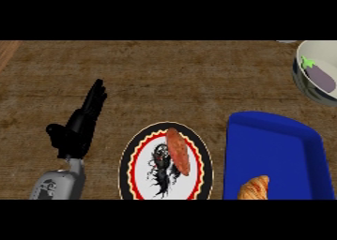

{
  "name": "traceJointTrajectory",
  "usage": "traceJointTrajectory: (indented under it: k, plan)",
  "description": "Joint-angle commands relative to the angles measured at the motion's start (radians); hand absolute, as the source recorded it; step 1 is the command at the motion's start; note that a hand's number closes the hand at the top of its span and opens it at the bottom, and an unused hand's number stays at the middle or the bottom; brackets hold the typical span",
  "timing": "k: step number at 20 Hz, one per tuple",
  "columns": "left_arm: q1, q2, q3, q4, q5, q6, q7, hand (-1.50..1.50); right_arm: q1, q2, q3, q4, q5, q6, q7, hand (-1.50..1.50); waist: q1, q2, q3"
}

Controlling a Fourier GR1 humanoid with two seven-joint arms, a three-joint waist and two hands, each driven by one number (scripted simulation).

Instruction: Pick the eggplant from the plate and place it in the bowl

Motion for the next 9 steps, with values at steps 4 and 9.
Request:
traceJointTrajectory:
  k: [4,9]
  plan:
    - [-0.039,0.009,0.015,-0.017,0.001,0.000,0.048,0.00,0.167,-0.044,-0.039,-0.002,-0.030,0.195,-0.137,-1.50,-0.006,-0.001,0.001]
    - [-0.013,-0.036,-0.028,-0.040,-0.025,0.025,0.060,0.00,0.159,-0.010,-0.028,-0.030,-0.003,0.141,-0.129,-1.50,0.003,-0.001,0.001]
